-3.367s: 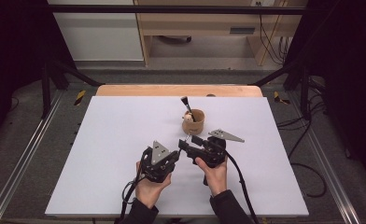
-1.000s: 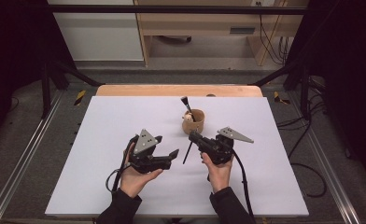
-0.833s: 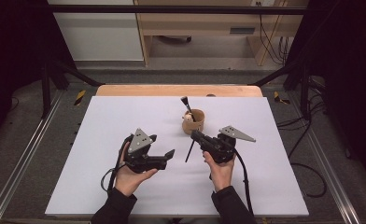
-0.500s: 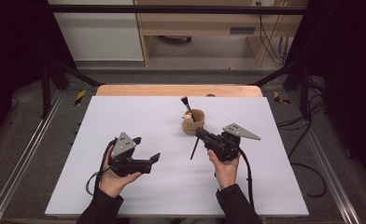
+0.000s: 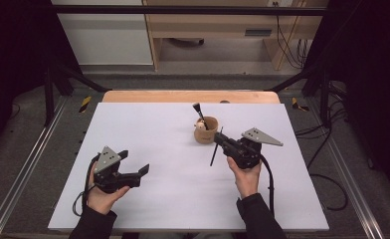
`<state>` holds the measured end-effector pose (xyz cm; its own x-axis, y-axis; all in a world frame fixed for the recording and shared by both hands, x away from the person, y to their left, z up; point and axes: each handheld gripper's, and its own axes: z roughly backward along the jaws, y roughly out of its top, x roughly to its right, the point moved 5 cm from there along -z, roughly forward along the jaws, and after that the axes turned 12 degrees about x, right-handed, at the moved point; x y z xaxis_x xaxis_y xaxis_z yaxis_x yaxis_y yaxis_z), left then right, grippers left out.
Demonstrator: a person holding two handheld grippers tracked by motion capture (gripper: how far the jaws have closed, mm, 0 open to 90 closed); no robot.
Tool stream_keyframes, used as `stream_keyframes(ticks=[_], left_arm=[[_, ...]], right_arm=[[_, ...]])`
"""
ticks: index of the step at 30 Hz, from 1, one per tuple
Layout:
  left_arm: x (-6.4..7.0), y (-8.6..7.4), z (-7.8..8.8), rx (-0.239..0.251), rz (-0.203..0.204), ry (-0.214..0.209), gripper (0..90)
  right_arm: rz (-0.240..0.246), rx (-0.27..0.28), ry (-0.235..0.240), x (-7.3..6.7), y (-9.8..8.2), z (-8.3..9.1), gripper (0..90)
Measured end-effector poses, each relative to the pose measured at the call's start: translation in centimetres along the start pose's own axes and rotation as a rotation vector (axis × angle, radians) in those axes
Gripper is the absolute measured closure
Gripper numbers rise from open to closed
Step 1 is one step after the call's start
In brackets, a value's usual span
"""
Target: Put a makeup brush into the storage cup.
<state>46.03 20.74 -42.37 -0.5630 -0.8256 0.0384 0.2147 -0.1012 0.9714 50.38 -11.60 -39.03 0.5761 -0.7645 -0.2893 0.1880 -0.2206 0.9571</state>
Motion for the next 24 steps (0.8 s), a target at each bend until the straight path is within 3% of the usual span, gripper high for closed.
stream_keyframes(ticks=[16, 24], left_arm=[[-1.7, -1.0, 2.0, 0.014, 0.011, 0.058, 10.0], [-2.2, -1.3, 2.4, 0.012, 0.009, 0.064, 9.3]], right_arm=[[0.068, 0.008, -0.036, 1.0, 1.4, -0.4, 85.2], [0.089, 0.011, -0.055, 1.3, 2.1, -1.1, 85.2]])
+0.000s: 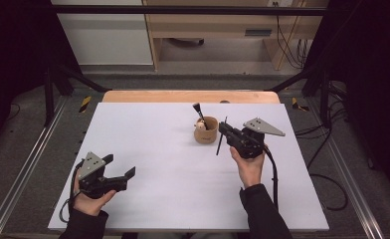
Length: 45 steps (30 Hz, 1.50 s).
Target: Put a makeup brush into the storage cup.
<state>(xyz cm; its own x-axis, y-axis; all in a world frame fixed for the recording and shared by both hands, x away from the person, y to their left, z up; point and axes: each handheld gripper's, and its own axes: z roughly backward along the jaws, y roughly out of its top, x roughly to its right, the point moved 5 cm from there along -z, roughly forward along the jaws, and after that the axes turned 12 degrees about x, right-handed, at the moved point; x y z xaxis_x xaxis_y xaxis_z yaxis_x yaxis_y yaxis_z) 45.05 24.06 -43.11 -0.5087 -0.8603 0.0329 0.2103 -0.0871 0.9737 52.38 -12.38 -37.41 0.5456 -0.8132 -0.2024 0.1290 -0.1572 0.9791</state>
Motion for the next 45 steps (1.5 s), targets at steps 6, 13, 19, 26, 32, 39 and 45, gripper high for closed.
stream_keyframes(ticks=[6, 13, 19, 26, 32, 39, 45], left_arm=[[-0.5, -0.4, 0.2, -0.006, 0.006, 0.013, 9.0], [-0.6, -0.5, 0.3, -0.007, 0.000, 0.015, 8.9], [-0.6, -0.5, 0.3, -0.003, 0.004, 0.011, 8.9], [-0.6, -0.5, 0.2, -0.008, 0.000, 0.008, 8.9], [-0.7, -0.5, 0.3, -0.003, 0.004, 0.008, 8.9], [-1.0, -0.5, 0.4, -0.001, 0.003, 0.009, 8.9], [-1.3, -0.5, 0.5, 0.002, -0.001, 0.014, 8.9]], right_arm=[[0.013, 0.004, -0.011, 0.3, 0.4, -0.6, 85.2], [0.030, 0.015, -0.019, 0.5, 1.1, -1.8, 85.1], [0.049, 0.024, -0.043, 1.1, 1.5, -3.2, 85.2], [0.064, 0.032, -0.068, 1.7, 1.8, -4.6, 85.1], [0.070, 0.034, -0.086, 2.0, 1.8, -5.6, 85.1], [0.077, 0.043, -0.109, 2.5, 2.1, -6.8, 85.1], [0.073, 0.043, -0.123, 3.1, 1.8, -7.7, 85.1]])
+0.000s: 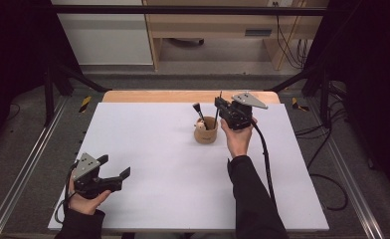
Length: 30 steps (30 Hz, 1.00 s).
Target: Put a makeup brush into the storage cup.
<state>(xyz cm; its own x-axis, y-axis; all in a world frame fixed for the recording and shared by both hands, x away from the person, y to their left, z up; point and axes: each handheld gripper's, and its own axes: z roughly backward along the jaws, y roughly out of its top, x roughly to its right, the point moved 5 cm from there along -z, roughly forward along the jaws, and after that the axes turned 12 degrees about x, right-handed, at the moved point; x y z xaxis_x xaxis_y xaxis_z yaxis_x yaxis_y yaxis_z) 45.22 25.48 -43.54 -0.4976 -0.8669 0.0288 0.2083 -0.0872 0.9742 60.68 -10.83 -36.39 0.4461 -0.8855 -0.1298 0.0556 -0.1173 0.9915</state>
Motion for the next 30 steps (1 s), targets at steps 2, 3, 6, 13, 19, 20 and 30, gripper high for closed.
stream_keyframes(ticks=[2, 3, 6, 13, 19, 20, 30], left_arm=[[-0.1, 0.0, 0.0, -0.001, -0.002, 0.003, 8.9], [-0.2, 0.0, 0.0, -0.001, 0.000, 0.004, 8.9], [-0.3, -0.1, 0.0, -0.006, -0.001, 0.008, 8.8], [-0.6, -0.1, 0.1, -0.008, -0.003, 0.012, 8.6], [-0.8, -0.1, 0.2, 0.000, 0.002, 0.018, 8.5], [-0.9, -0.1, 0.3, 0.000, 0.002, 0.019, 8.5], [-1.5, -0.1, 0.6, 0.007, 0.005, 0.029, 8.5]], right_arm=[[0.002, 0.003, -0.001, 0.1, 0.0, -0.3, 85.1], [-0.001, 0.007, -0.002, 0.1, 0.0, -0.4, 85.1], [0.003, 0.008, -0.009, 0.2, -0.1, -0.8, 85.1], [0.004, 0.004, -0.018, 0.2, -0.5, -1.7, 85.1], [0.018, -0.024, -0.032, 0.3, -1.5, -2.4, 85.1], [0.019, -0.031, -0.032, 0.3, -1.7, -2.5, 85.1], [0.027, -0.066, -0.030, 0.2, -3.1, -3.1, 85.1]])
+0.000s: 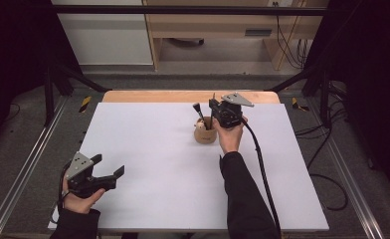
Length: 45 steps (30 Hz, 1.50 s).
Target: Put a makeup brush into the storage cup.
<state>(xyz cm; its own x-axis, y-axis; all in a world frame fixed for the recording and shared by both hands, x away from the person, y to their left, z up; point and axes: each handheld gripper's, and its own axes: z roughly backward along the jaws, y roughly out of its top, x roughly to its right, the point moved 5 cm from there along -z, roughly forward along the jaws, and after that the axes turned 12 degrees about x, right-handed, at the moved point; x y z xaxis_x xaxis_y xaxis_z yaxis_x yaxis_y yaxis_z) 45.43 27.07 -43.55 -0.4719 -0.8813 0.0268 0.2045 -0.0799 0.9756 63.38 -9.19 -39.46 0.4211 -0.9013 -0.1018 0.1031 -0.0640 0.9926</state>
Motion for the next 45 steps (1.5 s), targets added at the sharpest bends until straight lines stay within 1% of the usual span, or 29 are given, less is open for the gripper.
stream_keyframes(ticks=[2, 10, 16, 19, 22, 26, 27, 29, 30, 33, 37, 40, 45], left_arm=[[0.0, 0.0, 0.0, 0.000, -0.002, -0.001, 8.5], [-0.1, 0.0, 0.0, 0.000, 0.000, 0.003, 8.5], [-0.1, -0.1, 0.0, -0.002, 0.001, 0.004, 8.6], [-0.1, -0.1, 0.0, -0.005, 0.001, 0.005, 8.6], [-0.1, -0.1, 0.0, -0.006, 0.001, 0.005, 8.6], [-0.1, -0.2, -0.1, -0.008, 0.000, 0.005, 8.6], [-0.1, -0.2, -0.1, -0.008, 0.001, 0.005, 8.6], [-0.1, -0.1, 0.0, -0.006, 0.001, 0.004, 8.6], [-0.1, -0.1, 0.0, -0.006, 0.002, 0.003, 8.6], [-0.1, -0.2, 0.0, -0.008, 0.004, 0.002, 8.6], [0.0, -0.3, -0.1, -0.013, 0.002, 0.001, 8.6], [0.0, -0.3, -0.1, -0.016, 0.001, 0.002, 8.5], [-0.1, -0.4, -0.1, -0.018, 0.001, 0.002, 8.5]], right_arm=[[0.005, -0.005, -0.003, 0.1, -0.3, -0.1, 85.1], [-0.009, -0.045, -0.010, 0.4, -1.5, -0.3, 85.0], [0.001, -0.081, -0.002, 0.2, -2.0, -0.3, 84.9], [-0.007, -0.116, -0.006, 0.3, -2.4, -0.3, 84.8], [-0.010, -0.147, -0.001, 0.4, -2.7, -0.3, 83.6], [-0.005, -0.158, 0.005, 0.4, -2.5, 0.0, 76.6], [-0.005, -0.156, 0.004, 0.4, -2.4, 0.1, 75.8], [-0.013, -0.154, 0.007, 0.3, -2.1, 0.5, 70.9], [-0.009, -0.142, 0.006, 0.3, -1.9, 0.8, 69.7], [-0.014, -0.123, 0.020, 0.3, -1.5, 1.9, 64.5], [-0.014, -0.116, 0.051, 0.4, -1.0, 3.5, 54.9], [-0.015, -0.105, 0.072, 0.3, -0.6, 4.7, 49.7], [-0.006, -0.076, 0.107, -0.2, 0.1, 6.8, 39.8]])
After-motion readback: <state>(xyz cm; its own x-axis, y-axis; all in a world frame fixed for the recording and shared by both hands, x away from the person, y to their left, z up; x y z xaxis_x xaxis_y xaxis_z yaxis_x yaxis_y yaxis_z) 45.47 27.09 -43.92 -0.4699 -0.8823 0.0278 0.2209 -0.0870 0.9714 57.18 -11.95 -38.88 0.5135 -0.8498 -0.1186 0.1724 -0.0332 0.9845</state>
